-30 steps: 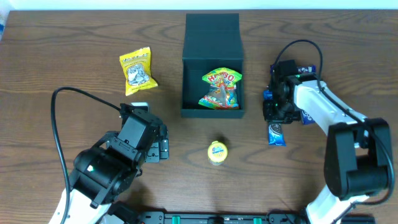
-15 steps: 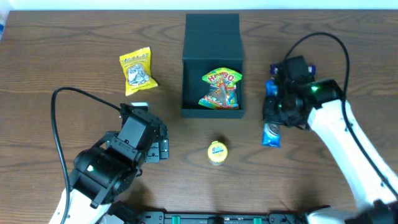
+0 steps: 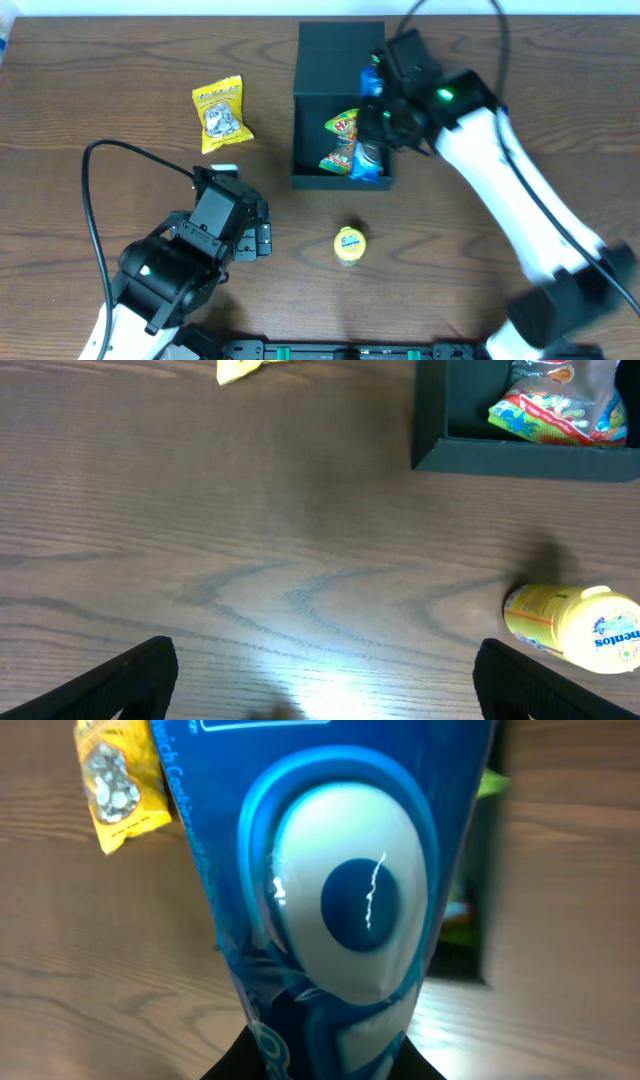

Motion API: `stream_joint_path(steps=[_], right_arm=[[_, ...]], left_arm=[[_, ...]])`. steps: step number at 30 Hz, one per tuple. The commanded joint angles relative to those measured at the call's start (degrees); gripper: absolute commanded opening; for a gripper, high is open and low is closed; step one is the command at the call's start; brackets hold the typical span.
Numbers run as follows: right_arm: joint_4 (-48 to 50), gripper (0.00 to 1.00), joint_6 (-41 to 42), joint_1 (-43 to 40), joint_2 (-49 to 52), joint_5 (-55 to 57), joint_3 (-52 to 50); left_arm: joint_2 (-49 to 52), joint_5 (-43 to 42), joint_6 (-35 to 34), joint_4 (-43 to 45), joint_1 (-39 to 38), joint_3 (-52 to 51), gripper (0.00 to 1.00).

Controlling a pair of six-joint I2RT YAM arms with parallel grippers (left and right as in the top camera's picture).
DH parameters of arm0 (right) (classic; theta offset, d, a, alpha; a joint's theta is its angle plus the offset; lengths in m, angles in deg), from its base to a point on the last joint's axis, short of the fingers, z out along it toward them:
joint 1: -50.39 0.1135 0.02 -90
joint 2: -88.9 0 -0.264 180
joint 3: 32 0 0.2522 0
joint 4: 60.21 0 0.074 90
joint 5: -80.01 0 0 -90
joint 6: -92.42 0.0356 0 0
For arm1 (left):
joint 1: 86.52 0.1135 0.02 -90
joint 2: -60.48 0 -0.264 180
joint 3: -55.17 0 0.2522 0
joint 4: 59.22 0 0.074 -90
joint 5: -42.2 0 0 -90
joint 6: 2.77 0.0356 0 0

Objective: Pack container
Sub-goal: 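Carry the Oreo pack into the box and lower it beside the bag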

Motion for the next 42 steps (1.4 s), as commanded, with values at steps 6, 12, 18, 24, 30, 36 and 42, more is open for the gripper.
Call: stream_joint_path(steps=[6,12,18,24,30,36,42], right_arm=[[-1.5,0.02,-1.5,2.2,15.0,-10.4,14.5],[-1.2,0.02,-3.1,2.6,19.2,-14.6,16.3],[0.2,0.02,-3.8,3.0,21.0,-14.6,16.3],[1.3,0.02,-3.8,3.2,23.0,-14.9,16.3],[2.8,0.02,-3.8,3.7,25.8,-14.8,16.3],[4.3,0.02,-3.8,3.7,28.1,-14.8,16.3],[6.4,0.02,-3.8,3.7,29.2,-14.3,16.3]], left_arm=[[-0.1,1.0,-0.5,-0.2,0.2,-0.1,0.95],[-0.1,1.0,-0.5,-0.2,0.2,-0.1,0.95],[-0.1,1.0,-0.5,-0.2,0.2,-0.1,0.96],[-0.1,1.0,-0.5,-0.2,0.2,-0.1,0.95],[-0.1,1.0,-0.5,-0.2,0.2,-0.1,0.95],[-0.1,1.0,-0.5,-0.2,0.2,-0.1,0.95],[-0.1,1.0,-0.5,-0.2,0.2,-0.1,0.95]])
